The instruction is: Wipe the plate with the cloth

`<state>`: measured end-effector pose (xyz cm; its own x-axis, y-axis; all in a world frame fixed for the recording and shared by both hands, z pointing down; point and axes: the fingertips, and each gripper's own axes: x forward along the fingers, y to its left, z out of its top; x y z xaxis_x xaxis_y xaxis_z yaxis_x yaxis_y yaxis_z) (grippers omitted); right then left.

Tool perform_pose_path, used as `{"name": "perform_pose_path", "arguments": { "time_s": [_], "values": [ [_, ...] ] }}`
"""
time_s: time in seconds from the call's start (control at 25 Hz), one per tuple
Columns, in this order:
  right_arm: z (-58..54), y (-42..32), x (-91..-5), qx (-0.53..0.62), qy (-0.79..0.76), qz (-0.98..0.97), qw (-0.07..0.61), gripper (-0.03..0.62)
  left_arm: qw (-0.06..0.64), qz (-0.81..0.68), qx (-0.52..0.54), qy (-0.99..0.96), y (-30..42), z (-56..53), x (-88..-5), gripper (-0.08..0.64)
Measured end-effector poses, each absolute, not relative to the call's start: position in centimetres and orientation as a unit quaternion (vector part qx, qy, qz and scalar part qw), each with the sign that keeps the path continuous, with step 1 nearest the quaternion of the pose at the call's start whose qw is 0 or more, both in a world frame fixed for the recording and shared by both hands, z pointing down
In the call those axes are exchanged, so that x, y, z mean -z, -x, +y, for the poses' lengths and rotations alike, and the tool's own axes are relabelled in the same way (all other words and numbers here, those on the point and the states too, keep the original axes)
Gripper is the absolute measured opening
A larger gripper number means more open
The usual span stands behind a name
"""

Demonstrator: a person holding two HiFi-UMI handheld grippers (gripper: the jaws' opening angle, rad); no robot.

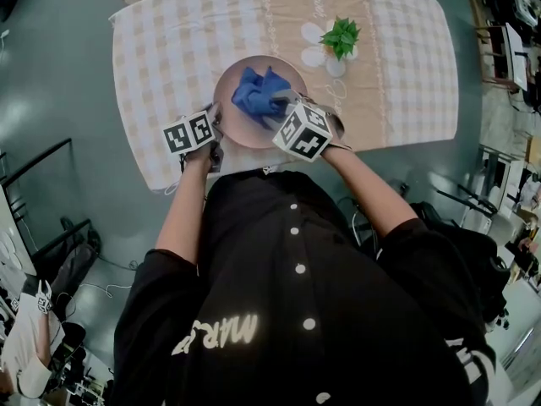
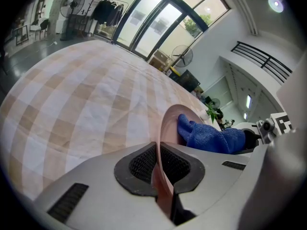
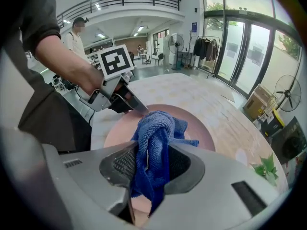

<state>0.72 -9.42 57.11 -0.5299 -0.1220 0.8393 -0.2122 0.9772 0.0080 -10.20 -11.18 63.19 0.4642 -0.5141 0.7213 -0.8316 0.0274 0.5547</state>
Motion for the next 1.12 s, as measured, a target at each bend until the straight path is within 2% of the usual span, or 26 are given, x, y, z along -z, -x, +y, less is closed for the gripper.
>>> {"name": "perform_pose_path", "arguments": {
  "time_s": [1.12],
  "values": [
    [-5.4, 6.3, -61.6, -0.1, -0.024, -0.883, 0.458, 0.124, 0.527, -0.496, -0.15, -0.673, 10.2, -11.3, -63.5, 0.031]
  ]
}}
